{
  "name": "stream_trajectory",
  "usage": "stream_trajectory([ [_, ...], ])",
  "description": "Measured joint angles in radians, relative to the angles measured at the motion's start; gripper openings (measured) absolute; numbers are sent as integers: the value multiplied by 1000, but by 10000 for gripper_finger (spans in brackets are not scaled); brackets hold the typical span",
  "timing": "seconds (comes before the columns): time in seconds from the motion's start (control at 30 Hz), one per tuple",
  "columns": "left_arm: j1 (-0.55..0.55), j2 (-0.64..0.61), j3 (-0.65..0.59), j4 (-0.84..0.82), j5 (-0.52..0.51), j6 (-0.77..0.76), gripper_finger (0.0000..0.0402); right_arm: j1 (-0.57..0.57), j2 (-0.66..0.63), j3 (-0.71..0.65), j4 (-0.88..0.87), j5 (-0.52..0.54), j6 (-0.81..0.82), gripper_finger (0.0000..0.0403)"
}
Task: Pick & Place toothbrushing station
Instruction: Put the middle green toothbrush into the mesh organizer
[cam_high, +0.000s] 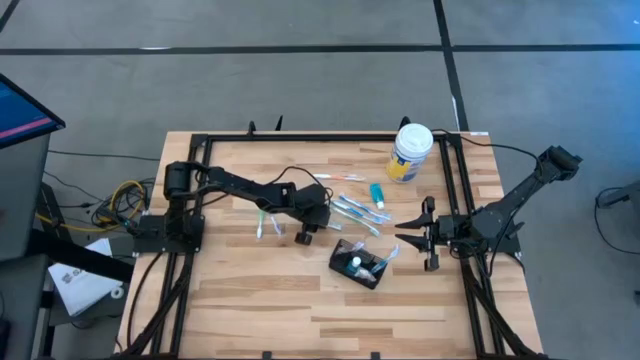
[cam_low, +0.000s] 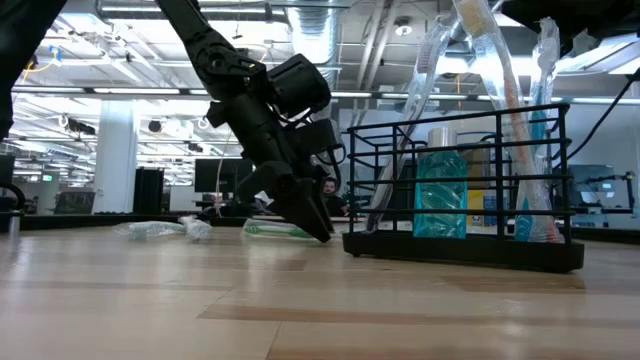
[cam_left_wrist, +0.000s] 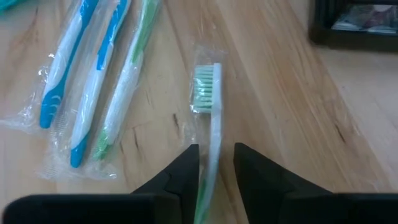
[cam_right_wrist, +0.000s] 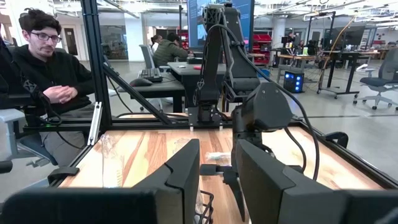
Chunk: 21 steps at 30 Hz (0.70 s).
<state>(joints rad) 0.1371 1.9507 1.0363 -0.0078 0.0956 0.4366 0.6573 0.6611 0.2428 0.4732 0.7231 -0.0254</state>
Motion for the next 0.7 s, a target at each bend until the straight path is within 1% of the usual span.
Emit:
stream_trajectory([
  [0.07,0,0,0,0,2,0,70,0,0,0,0,0,0,98],
  [0.2,-2,0,-1,2,1,-4,19,0,0,0,0,0,0,98],
  [0.23,-2,0,-1,2,0,-8,12,0,0,0,0,0,0,98],
  [0.5,1,-17,-4,-6,-19,-59,7,0,0,0,-1,0,0,98],
  [0.57,2,-40,-6,-25,-19,-76,8,0,0,0,-1,0,0,98],
  [0.7,3,-91,-7,-10,-12,-118,6,0,0,0,-1,0,0,98],
])
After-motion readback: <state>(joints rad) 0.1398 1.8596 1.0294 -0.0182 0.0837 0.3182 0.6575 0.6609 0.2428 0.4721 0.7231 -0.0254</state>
